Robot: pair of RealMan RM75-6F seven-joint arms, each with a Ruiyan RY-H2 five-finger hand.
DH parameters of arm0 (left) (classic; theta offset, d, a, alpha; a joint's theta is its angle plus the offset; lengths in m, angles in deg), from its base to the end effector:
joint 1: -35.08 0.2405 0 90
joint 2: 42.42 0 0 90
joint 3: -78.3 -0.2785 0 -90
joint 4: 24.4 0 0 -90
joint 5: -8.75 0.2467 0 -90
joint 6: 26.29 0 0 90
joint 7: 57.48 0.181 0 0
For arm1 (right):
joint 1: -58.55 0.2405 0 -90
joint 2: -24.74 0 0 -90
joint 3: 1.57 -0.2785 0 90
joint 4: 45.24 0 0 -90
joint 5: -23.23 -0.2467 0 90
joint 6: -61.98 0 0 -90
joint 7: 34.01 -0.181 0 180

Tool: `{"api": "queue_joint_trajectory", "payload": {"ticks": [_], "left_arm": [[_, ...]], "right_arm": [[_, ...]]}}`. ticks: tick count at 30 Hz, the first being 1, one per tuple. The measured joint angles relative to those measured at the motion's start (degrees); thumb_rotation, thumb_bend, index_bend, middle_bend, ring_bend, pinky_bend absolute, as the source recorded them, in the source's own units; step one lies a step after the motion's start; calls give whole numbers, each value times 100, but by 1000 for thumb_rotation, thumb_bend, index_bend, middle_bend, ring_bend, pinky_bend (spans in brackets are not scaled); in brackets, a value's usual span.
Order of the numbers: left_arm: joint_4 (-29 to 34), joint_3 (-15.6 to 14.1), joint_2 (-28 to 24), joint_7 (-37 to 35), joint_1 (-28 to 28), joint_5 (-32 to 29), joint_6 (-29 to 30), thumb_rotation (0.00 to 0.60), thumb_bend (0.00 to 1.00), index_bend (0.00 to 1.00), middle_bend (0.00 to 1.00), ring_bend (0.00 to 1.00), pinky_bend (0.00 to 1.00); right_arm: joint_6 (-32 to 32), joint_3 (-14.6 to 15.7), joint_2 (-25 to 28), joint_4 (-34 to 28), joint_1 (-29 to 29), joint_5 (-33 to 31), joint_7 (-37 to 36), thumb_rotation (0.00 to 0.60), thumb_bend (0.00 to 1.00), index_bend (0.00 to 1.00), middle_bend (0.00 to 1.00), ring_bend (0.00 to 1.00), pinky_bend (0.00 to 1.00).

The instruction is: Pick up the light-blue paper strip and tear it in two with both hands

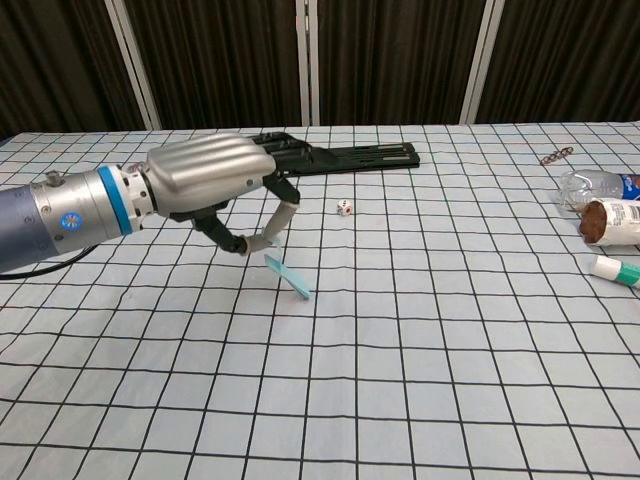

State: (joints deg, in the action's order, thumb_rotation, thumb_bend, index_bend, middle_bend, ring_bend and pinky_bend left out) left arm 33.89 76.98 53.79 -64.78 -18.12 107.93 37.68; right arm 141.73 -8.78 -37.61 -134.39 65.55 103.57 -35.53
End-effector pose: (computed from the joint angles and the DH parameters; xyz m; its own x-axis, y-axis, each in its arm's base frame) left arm -0.1125 0.4072 -0.0988 0.5750 0.0127 0.8181 0.4731 -0.8209 -0.3199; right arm -0.3664 -0.2557 0.1604 0.4289 0.0063 0.9033 -0.9019 0.0601 0.4278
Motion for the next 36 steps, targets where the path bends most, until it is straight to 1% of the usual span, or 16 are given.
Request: {"api": "queue_joint_trajectory", "payload": {"ticks": [4,5,7,8,10,12,14,17,20,23,29,36], "left_arm": [[1133,513,-423,639,-91,-815,-482,600,609,911,0,0,0],[1506,689,-539,913,-118,-1156,-613,600,609,913,0,0,0],[1983,939,-690,1372,-162,-1703,-779,600,610,913,0,0,0],[2217,1092,-773,1698,-196,-2080,-869,600,610,914,0,0,0],[2501,1305,-876,2179,-258,-2652,-977,600,610,914,0,0,0],[2796,1533,-971,2739,-351,-3295,-1062,600,610,913,0,0,0],[3046,1741,-1032,3244,-469,-3890,-1096,600,610,914,0,0,0],[3337,2001,-1081,3776,-685,-4633,-1095,600,610,914,0,0,0],[3541,2194,-1089,4105,-918,-5168,-1036,600,610,914,0,0,0],[3647,2330,-1051,4234,-1125,-5519,-947,600,610,914,0,0,0],[3660,2449,-891,4401,-1415,-5946,-749,600,610,913,0,0,0],[3668,2506,-750,4619,-1691,-6387,-508,600,610,913,0,0,0]], "right_arm": [[-666,-59,99,-246,390,21,-277,600,0,6,0,0,0],[-920,-88,138,-335,537,5,-371,600,0,16,0,0,0],[-1308,-142,194,-465,772,-41,-507,600,0,40,0,0,0],[-1560,-189,225,-549,935,-92,-602,600,0,60,0,0,0],[-1928,-281,255,-679,1184,-211,-787,600,0,108,0,0,0],[-2319,-419,272,-813,1481,-407,-1058,600,0,189,0,0,0],[-2624,-581,241,-920,1778,-659,-1281,600,0,246,0,0,0],[-2906,-777,128,-1058,2115,-1042,-1352,600,0,291,0,0,0],[-3032,-911,-46,-1150,2354,-1398,-1277,600,0,318,0,0,0],[-3101,-988,-247,-1192,2537,-1757,-1083,600,3,337,0,0,0],[-3132,-1061,-655,-1250,2916,-2589,-575,600,45,368,0,0,0],[-2941,-1169,-1149,-1227,3322,-3486,-122,600,74,416,0,0,0]]}}
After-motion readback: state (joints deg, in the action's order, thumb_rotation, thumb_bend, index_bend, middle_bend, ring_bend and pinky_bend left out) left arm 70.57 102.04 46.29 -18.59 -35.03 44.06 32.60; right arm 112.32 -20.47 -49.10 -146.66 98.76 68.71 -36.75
